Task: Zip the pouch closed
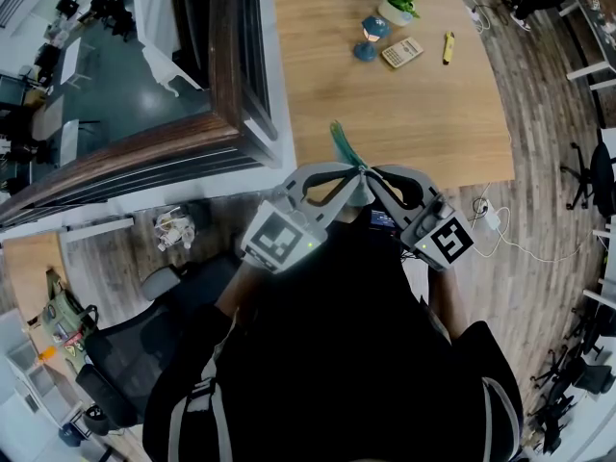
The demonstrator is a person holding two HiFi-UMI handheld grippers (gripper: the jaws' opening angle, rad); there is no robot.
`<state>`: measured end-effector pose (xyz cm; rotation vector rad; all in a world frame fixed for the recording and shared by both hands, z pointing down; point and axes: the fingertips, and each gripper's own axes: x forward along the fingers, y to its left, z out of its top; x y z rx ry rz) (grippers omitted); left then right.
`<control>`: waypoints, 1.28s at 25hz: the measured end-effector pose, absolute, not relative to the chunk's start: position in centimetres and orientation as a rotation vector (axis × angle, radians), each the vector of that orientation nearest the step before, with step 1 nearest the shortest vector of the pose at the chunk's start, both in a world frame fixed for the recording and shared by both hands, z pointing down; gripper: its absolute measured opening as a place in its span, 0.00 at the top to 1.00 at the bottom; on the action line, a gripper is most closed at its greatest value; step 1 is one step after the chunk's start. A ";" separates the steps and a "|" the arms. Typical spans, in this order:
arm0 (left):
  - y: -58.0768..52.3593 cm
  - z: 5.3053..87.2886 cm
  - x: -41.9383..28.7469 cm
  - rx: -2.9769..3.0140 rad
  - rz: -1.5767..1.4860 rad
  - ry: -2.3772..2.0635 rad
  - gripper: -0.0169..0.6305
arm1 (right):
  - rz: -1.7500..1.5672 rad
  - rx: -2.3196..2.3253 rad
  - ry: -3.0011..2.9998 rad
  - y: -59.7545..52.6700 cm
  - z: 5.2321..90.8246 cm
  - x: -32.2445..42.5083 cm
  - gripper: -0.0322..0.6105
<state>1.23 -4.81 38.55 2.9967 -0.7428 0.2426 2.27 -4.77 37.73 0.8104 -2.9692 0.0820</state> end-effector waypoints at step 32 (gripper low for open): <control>-11.5 39.9 -7.6 2.624 0.122 -1.082 0.96 | 0.329 0.854 -3.054 -2.9 37.6 7.6 0.91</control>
